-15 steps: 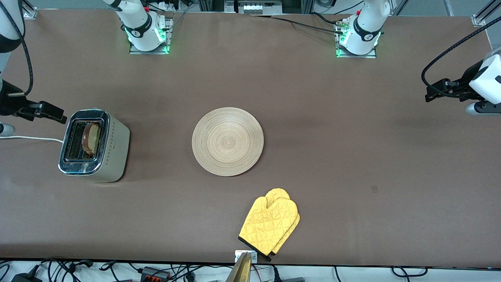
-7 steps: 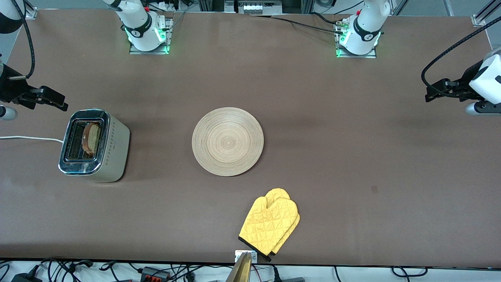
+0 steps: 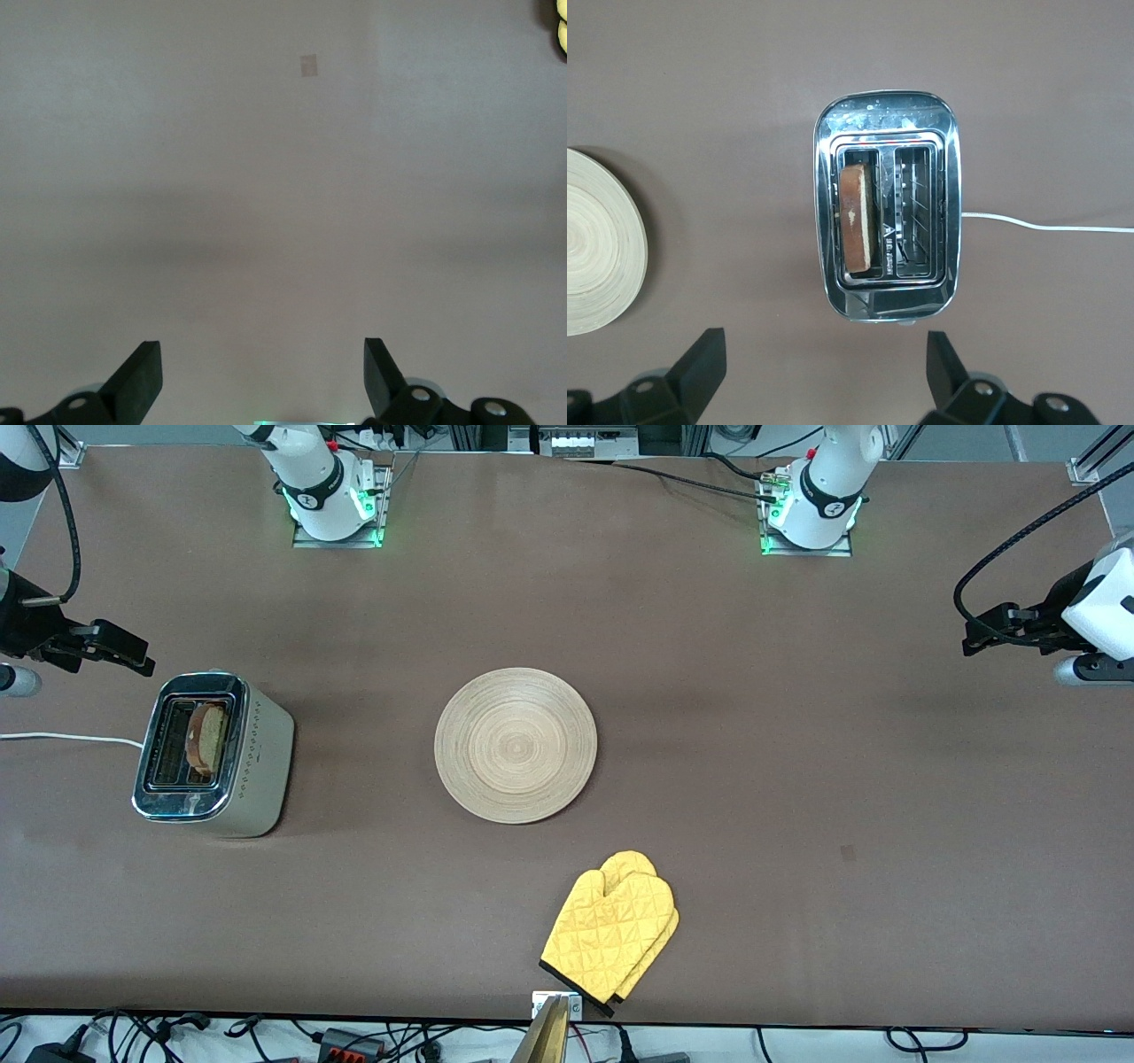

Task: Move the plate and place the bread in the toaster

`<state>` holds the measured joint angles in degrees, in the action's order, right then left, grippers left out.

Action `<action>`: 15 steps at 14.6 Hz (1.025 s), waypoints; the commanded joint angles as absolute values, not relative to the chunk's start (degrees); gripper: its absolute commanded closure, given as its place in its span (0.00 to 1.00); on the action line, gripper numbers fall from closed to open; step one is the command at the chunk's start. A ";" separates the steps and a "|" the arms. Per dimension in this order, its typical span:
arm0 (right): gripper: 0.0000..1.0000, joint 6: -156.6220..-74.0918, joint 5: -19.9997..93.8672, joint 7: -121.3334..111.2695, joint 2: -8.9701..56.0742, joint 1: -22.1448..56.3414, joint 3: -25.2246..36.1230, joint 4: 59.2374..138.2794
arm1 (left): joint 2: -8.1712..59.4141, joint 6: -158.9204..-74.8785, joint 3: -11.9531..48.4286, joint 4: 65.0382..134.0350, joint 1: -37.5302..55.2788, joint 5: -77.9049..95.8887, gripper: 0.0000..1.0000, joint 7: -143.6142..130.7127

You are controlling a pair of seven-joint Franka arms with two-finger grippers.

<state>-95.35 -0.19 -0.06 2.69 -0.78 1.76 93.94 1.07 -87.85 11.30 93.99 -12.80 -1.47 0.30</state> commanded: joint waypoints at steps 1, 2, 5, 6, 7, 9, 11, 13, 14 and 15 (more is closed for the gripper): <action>0.00 -95.45 -0.79 -0.53 1.50 -1.58 0.97 95.10 | 1.05 -87.01 11.51 92.99 -12.74 -1.85 0.00 -0.44; 0.00 -95.36 -0.79 -0.96 1.49 -1.67 1.14 95.10 | 1.05 -86.92 11.51 92.99 -12.74 -1.85 0.00 -0.53; 0.00 -95.27 -0.79 -0.97 1.49 -1.58 1.14 95.18 | 1.05 -86.92 11.51 92.99 -12.74 -1.76 0.00 -0.44; 0.00 -94.93 -0.79 -0.97 1.41 -1.58 1.14 95.10 | 1.05 -86.92 11.51 92.99 -12.74 -1.84 0.00 -0.44; 0.00 -94.49 -0.79 -1.05 1.41 -1.67 1.14 95.10 | 1.05 -86.92 11.51 92.99 -12.74 -1.85 0.00 -0.44; 0.00 -94.22 -0.79 -1.05 1.14 -1.58 1.14 95.19 | 1.05 -86.92 11.60 92.90 -12.74 -1.84 0.00 -0.44; 0.00 -94.31 -0.79 -1.05 1.06 -1.58 1.06 95.19 | 1.05 -86.92 11.51 92.90 -12.74 -1.85 0.00 -0.44; 0.00 -94.31 -0.79 -1.05 1.05 -1.58 1.06 95.19 | 1.05 -86.92 11.60 92.99 -12.74 -1.85 0.00 -0.44; 0.00 -94.39 -0.79 -1.05 1.05 -1.50 1.05 95.19 | 1.05 -86.92 11.51 92.99 -12.74 -1.76 0.00 -0.44; 0.00 -94.48 -0.79 -1.05 1.05 -1.49 1.05 95.19 | 1.05 -86.92 11.51 92.99 -12.74 -1.76 0.00 -0.44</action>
<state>-94.55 -0.24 -0.17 2.47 -0.80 1.76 93.95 1.07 -87.85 11.31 93.99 -12.80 -1.47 0.29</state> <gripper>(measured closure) 0.000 0.000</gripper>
